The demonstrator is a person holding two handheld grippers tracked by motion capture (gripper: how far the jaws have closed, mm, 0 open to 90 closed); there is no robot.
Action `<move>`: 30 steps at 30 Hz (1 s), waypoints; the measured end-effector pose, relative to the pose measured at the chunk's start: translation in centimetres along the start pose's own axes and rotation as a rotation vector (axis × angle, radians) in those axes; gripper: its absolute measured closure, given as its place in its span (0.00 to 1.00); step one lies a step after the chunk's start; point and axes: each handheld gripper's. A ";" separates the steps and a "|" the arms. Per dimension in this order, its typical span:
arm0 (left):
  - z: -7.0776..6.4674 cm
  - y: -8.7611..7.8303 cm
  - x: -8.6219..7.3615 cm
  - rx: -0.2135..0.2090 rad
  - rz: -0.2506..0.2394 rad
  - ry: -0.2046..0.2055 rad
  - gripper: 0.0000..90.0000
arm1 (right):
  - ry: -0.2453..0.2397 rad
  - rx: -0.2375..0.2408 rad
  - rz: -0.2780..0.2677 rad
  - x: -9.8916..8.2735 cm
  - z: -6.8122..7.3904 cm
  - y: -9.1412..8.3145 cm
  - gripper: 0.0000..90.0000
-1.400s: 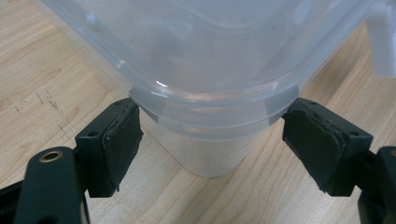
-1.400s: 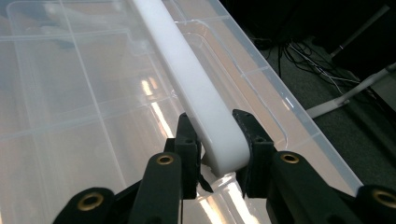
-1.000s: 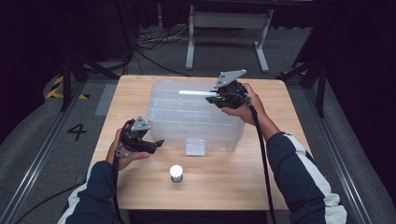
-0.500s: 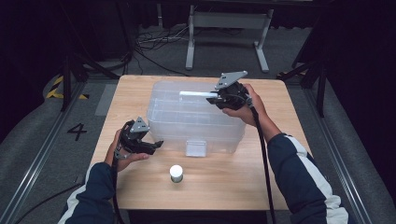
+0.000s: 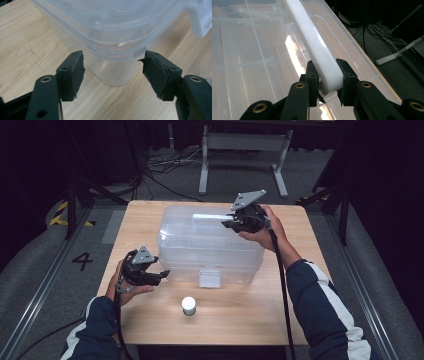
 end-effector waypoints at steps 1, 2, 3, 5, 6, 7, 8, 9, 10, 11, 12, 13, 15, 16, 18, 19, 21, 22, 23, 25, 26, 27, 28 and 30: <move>0.0 -0.2 0.0 -0.008 -0.003 -0.003 0.43 | 0.002 -0.002 -0.003 0.1 -0.1 0.0 0.82; 0.0 -0.3 -0.1 -0.012 -0.007 -0.002 0.45 | 0.008 -0.002 -0.002 0.2 -0.1 0.0 0.82; 0.0 -0.5 -0.1 -0.012 -0.013 -0.005 0.46 | 0.010 -0.003 -0.001 0.3 -0.2 0.0 0.82; 0.1 -0.8 -0.1 -0.010 -0.023 -0.007 0.48 | 0.017 -0.010 0.001 0.5 -0.3 0.0 0.81; 0.1 -1.0 -0.1 -0.013 -0.025 -0.003 0.50 | 0.019 -0.011 0.000 0.6 -0.4 0.0 0.81; 0.1 -1.1 -0.1 -0.012 -0.028 -0.002 0.51 | 0.021 -0.012 -0.001 0.7 -0.5 0.0 0.81; 0.0 -1.3 -0.1 -0.016 -0.031 -0.008 0.53 | 0.025 -0.013 0.000 0.8 -0.6 0.0 0.81; 0.0 -1.4 -0.1 -0.016 -0.035 -0.006 0.55 | 0.026 -0.012 0.003 0.9 -0.6 0.0 0.81; 0.0 -1.5 -0.1 -0.017 -0.041 -0.008 0.55 | 0.026 -0.015 0.004 1.0 -0.7 -0.1 0.81; 0.0 -1.6 0.0 -0.018 -0.040 -0.006 0.56 | 0.022 -0.019 0.006 1.1 -0.6 -0.1 0.81; 0.0 -1.8 0.0 -0.013 -0.045 0.000 0.57 | 0.023 -0.019 0.008 1.1 -0.7 0.0 0.81; 0.0 -1.9 0.1 -0.016 -0.054 -0.003 0.59 | 0.025 -0.019 0.010 1.2 -0.7 0.0 0.81; 0.0 -2.1 0.2 -0.014 -0.061 -0.005 0.61 | 0.029 -0.018 0.012 1.2 -0.7 -0.1 0.81; 0.0 -2.2 0.3 -0.007 -0.066 0.003 0.61 | 0.032 -0.018 0.014 1.3 -0.8 0.0 0.80; 0.0 -2.4 0.4 -0.017 -0.084 0.001 0.63 | 0.037 -0.021 0.017 1.4 -0.9 -0.1 0.80; 0.0 -2.5 0.4 -0.027 -0.099 -0.011 0.63 | 0.036 -0.021 0.020 1.5 -0.9 -0.1 0.80; 0.1 -2.5 0.4 -0.023 -0.102 -0.012 0.63 | 0.035 -0.021 0.022 1.6 -0.9 0.0 0.80; 0.1 -2.5 0.4 -0.028 -0.111 -0.013 0.64 | 0.037 -0.019 0.024 1.6 -1.0 -0.1 0.80; 0.1 -2.5 0.5 -0.027 -0.118 -0.015 0.65 | 0.040 -0.019 0.024 1.7 -1.1 -0.1 0.80; 0.1 -2.6 0.8 -0.009 -0.120 -0.020 0.68 | 0.038 -0.024 0.028 1.8 -1.1 -0.1 0.80; 0.1 -2.6 0.9 -0.005 -0.118 -0.014 0.69 | 0.039 -0.028 0.029 1.9 -1.1 -0.1 0.80; 0.1 -2.5 1.0 0.005 -0.120 -0.009 0.71 | 0.038 -0.034 0.025 1.9 -1.1 -0.1 0.80; 0.1 -2.5 1.1 0.007 -0.126 -0.014 0.73 | 0.037 -0.035 0.025 2.0 -1.1 -0.1 0.80; 0.2 -2.4 1.2 0.003 -0.127 -0.014 0.75 | 0.030 -0.042 0.024 2.0 -1.1 -0.1 0.79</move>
Point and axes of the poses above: each handheld gripper's, and its own axes: y roughly forward along the jaws, x roughly out of its top, z roughly to its left, and after that the axes turned 12 degrees about y, right-handed
